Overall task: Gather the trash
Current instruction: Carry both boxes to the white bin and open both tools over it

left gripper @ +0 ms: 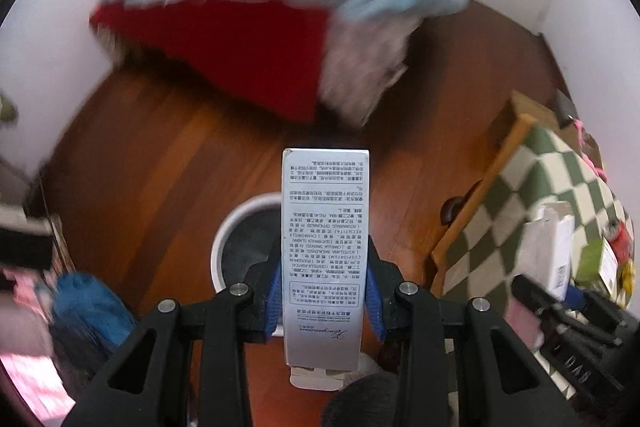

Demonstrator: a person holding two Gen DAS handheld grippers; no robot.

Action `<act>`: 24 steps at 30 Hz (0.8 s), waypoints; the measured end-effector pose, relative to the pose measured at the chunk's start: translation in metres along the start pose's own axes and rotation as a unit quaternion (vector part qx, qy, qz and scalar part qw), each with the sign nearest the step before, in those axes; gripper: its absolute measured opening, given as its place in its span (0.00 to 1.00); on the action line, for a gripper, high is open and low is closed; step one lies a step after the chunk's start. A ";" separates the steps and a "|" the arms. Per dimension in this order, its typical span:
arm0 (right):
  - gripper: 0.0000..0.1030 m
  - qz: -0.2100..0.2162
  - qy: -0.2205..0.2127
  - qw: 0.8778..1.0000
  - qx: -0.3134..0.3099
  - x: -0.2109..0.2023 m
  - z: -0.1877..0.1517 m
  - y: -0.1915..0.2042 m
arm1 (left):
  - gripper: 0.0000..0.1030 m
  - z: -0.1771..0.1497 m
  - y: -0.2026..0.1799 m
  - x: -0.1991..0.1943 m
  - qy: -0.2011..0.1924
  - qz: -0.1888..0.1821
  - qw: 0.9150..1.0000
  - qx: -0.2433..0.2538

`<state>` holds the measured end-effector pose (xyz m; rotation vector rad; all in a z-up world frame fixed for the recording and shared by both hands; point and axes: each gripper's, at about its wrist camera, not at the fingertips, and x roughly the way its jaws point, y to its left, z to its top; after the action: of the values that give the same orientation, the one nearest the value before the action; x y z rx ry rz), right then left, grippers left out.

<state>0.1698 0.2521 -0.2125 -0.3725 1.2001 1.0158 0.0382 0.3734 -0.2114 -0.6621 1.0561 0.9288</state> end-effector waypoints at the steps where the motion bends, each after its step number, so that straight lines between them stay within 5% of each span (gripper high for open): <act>1: 0.46 0.009 0.015 1.000 -0.009 0.018 0.001 0.013 | 0.30 0.001 0.015 0.014 0.016 -0.003 1.000 -0.016; 12: 0.46 0.059 0.178 0.981 -0.052 0.196 0.016 0.107 | 0.34 0.008 0.109 0.116 0.131 -0.035 0.984 -0.118; 16: 0.47 0.057 0.209 0.974 -0.061 0.238 0.020 0.126 | 0.88 0.002 0.136 0.123 0.133 -0.002 0.980 -0.148; 18: 0.48 0.053 0.221 0.972 -0.061 0.256 0.022 0.130 | 0.89 -0.004 0.143 0.130 0.137 0.027 0.979 -0.149; 20: 0.63 0.050 0.236 0.968 -0.065 0.272 0.021 0.135 | 0.89 -0.011 0.143 0.134 0.138 0.073 0.979 -0.132; 22: 0.95 0.044 0.241 0.967 -0.074 0.278 0.017 0.138 | 0.89 -0.018 0.142 0.134 0.134 0.104 0.978 -0.124; 24: 0.97 0.021 0.240 0.966 -0.097 0.279 0.012 0.139 | 0.89 -0.025 0.139 0.133 0.131 0.125 0.976 -0.119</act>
<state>0.0677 0.4598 -0.4219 -0.7838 1.5490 1.1197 -0.0693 0.4602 -0.3481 -0.8810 1.2942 1.2239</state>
